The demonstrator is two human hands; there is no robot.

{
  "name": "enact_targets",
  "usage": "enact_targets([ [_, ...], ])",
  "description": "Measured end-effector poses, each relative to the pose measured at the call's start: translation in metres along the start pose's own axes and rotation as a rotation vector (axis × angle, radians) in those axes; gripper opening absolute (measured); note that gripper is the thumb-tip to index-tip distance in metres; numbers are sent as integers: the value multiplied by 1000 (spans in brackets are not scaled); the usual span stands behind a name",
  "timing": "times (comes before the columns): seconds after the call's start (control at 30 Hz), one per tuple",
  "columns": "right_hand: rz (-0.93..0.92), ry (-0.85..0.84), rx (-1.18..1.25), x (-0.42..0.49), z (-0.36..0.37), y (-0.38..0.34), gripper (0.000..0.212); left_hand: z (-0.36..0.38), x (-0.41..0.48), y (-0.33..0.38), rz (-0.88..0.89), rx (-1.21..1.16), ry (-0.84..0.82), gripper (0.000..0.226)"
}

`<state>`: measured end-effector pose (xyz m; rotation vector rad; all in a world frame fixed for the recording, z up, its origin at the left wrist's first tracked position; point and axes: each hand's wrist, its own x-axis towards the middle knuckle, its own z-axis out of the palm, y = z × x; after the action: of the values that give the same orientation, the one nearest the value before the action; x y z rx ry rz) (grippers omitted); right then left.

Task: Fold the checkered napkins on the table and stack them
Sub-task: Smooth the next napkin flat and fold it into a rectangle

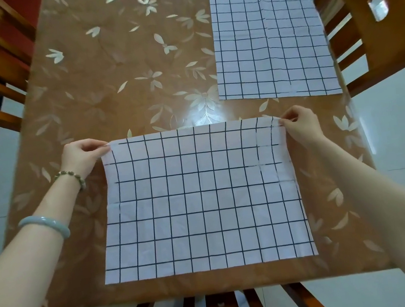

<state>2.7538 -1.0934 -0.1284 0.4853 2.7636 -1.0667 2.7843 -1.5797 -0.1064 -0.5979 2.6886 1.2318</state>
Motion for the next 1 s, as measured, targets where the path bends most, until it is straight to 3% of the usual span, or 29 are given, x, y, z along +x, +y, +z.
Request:
enact_targets([
  [0.17, -52, 113, 76, -14, -24, -14, 6, -19, -13, 16, 65, -98, 30, 13],
  [0.3, -132, 116, 99, -34, -50, -26, 18, -39, -29, 17, 117, -35, 15, 10],
  [0.37, -158, 76, 101, -47, -61, -26, 22, -50, -40, 15, 140, -1, -1, 10],
  [0.6, -207, -142, -72, -117, -79, -13, 7, -71, -95, -8, 80, 51, -159, 8],
  [0.73, -183, -235, -150, -145, -70, 19, 21, -65, -133, -27, 67, 79, -223, 5],
  [1.0, -129, -325, -314, -175, -43, 57, 27, -37, -174, -64, 58, 252, -354, 5],
])
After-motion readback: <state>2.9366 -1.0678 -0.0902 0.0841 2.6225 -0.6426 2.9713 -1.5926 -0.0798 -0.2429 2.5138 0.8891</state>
